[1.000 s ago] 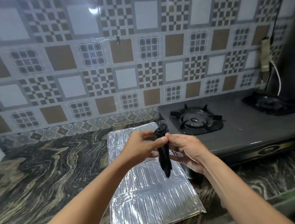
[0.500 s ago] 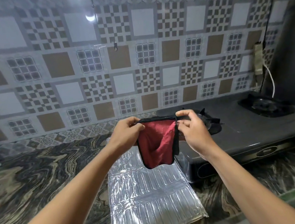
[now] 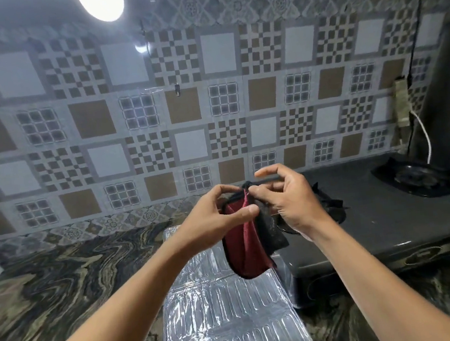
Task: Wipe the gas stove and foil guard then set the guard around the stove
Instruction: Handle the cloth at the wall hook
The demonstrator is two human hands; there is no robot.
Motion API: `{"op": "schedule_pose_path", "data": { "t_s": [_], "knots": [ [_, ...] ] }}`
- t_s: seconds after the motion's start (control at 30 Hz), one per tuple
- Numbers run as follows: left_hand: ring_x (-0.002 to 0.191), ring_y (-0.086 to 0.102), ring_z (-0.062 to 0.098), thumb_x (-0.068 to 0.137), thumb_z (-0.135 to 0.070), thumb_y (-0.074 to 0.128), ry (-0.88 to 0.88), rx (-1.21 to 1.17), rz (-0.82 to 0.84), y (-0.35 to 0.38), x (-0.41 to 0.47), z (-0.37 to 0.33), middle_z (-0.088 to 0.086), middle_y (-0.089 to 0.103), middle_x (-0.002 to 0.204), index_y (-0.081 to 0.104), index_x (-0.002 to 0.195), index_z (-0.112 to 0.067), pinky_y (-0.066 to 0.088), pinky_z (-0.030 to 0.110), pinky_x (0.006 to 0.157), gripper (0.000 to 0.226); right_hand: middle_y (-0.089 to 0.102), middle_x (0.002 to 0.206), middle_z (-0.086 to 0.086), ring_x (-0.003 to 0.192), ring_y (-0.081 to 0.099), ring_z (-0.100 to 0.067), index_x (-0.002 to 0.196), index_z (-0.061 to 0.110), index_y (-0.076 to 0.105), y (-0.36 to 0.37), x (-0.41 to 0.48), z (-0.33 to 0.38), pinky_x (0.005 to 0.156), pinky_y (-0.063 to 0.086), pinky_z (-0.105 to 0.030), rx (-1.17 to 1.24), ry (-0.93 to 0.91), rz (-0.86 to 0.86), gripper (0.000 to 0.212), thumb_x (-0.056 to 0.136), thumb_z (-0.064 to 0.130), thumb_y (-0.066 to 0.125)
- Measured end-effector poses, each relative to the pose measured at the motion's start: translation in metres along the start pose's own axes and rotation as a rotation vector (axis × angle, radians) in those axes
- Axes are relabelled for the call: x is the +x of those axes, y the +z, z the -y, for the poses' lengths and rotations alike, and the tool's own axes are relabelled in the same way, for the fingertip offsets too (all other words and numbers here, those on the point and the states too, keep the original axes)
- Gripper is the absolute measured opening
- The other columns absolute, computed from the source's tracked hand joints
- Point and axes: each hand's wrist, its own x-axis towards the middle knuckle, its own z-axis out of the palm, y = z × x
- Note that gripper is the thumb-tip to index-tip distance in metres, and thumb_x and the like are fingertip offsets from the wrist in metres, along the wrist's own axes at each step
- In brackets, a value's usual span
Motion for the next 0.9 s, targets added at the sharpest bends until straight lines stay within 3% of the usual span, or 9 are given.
{"op": "schedule_pose_path", "data": {
  "t_s": [0.1, 0.27, 0.4, 0.47, 0.53, 0.6, 0.67, 0.8, 0.9],
  "knots": [
    [0.102, 0.070, 0.013, 0.058, -0.040, 0.094, 0.047, 0.086, -0.061, 0.017, 0.016, 0.001, -0.002, 0.072, 0.110, 0.051, 0.124, -0.031, 0.056, 0.036, 0.092, 0.080, 0.068, 0.072, -0.005, 0.065, 0.064, -0.010, 0.102, 0.013, 0.063, -0.016, 0.018, 0.001, 0.055, 0.048, -0.024, 0.003, -0.008, 0.024, 0.025, 0.082, 0.012, 0.078],
    [0.094, 0.072, 0.019, 0.083, -0.001, 0.074, 0.036, 0.039, -0.166, 0.032, 0.048, -0.022, 0.006, 0.072, 0.102, 0.060, 0.121, -0.020, 0.061, 0.037, 0.082, 0.045, 0.067, 0.074, -0.003, 0.073, 0.065, -0.013, 0.097, 0.018, 0.065, -0.061, 0.056, 0.003, 0.064, 0.050, -0.033, -0.063, -0.055, 0.096, 0.021, 0.082, 0.014, 0.079],
    [0.090, 0.072, 0.019, 0.088, -0.005, 0.070, 0.032, 0.035, -0.267, 0.030, 0.071, -0.041, 0.004, 0.075, 0.098, 0.067, 0.117, -0.014, 0.060, 0.028, 0.076, 0.030, 0.066, 0.090, 0.000, 0.087, 0.064, -0.009, 0.108, 0.026, 0.066, -0.088, 0.084, 0.003, 0.073, 0.051, -0.025, -0.125, -0.084, 0.218, 0.020, 0.090, 0.019, 0.071],
    [0.089, 0.073, 0.020, 0.090, -0.011, 0.069, 0.041, 0.121, -0.311, 0.027, 0.080, -0.051, 0.003, 0.077, 0.093, 0.073, 0.111, -0.016, 0.060, 0.030, 0.080, 0.021, 0.066, 0.105, 0.010, 0.102, 0.062, -0.002, 0.120, 0.035, 0.061, -0.088, 0.093, 0.000, 0.082, 0.050, -0.020, -0.199, -0.055, 0.346, 0.032, 0.090, 0.037, 0.069],
    [0.086, 0.074, 0.020, 0.092, -0.016, 0.068, 0.032, 0.187, -0.331, 0.020, 0.087, -0.059, 0.004, 0.077, 0.089, 0.074, 0.107, -0.017, 0.059, 0.031, 0.079, 0.016, 0.070, 0.109, 0.011, 0.109, 0.063, -0.004, 0.121, 0.039, 0.060, -0.082, 0.103, -0.004, 0.092, 0.050, -0.030, -0.254, -0.071, 0.424, 0.041, 0.083, 0.050, 0.071],
    [0.087, 0.073, 0.022, 0.092, -0.020, 0.069, 0.012, 0.240, -0.322, 0.009, 0.094, -0.063, 0.006, 0.076, 0.091, 0.073, 0.105, -0.018, 0.059, 0.033, 0.079, 0.014, 0.075, 0.099, 0.005, 0.098, 0.069, -0.012, 0.108, 0.030, 0.069, -0.074, 0.120, -0.005, 0.092, 0.054, -0.041, -0.224, -0.105, 0.382, 0.021, 0.088, 0.037, 0.071],
    [0.089, 0.073, 0.022, 0.089, -0.024, 0.072, -0.009, 0.255, -0.295, -0.006, 0.100, -0.064, 0.008, 0.076, 0.094, 0.072, 0.103, -0.018, 0.060, 0.033, 0.080, 0.015, 0.075, 0.093, -0.002, 0.088, 0.070, -0.016, 0.098, 0.019, 0.071, -0.067, 0.141, -0.004, 0.084, 0.056, -0.040, -0.148, -0.094, 0.344, 0.009, 0.093, 0.024, 0.066],
    [0.093, 0.072, 0.019, 0.088, -0.016, 0.073, -0.038, 0.338, -0.251, -0.042, 0.119, -0.056, 0.007, 0.076, 0.096, 0.072, 0.098, -0.016, 0.057, 0.026, 0.081, 0.011, 0.073, 0.091, -0.008, 0.080, 0.068, -0.014, 0.102, 0.007, 0.069, -0.049, 0.181, 0.001, 0.071, 0.053, -0.028, 0.024, 0.014, 0.419, 0.011, 0.093, 0.008, 0.063],
    [0.085, 0.071, 0.016, 0.092, -0.017, 0.068, -0.020, 0.380, -0.262, -0.072, 0.139, -0.046, 0.002, 0.076, 0.088, 0.070, 0.092, -0.014, 0.055, 0.030, 0.078, 0.003, 0.074, 0.097, -0.015, 0.083, 0.069, -0.022, 0.109, 0.015, 0.067, -0.037, 0.213, -0.002, 0.077, 0.057, -0.038, -0.024, -0.008, 0.488, 0.023, 0.090, 0.001, 0.065]
  ]
}}
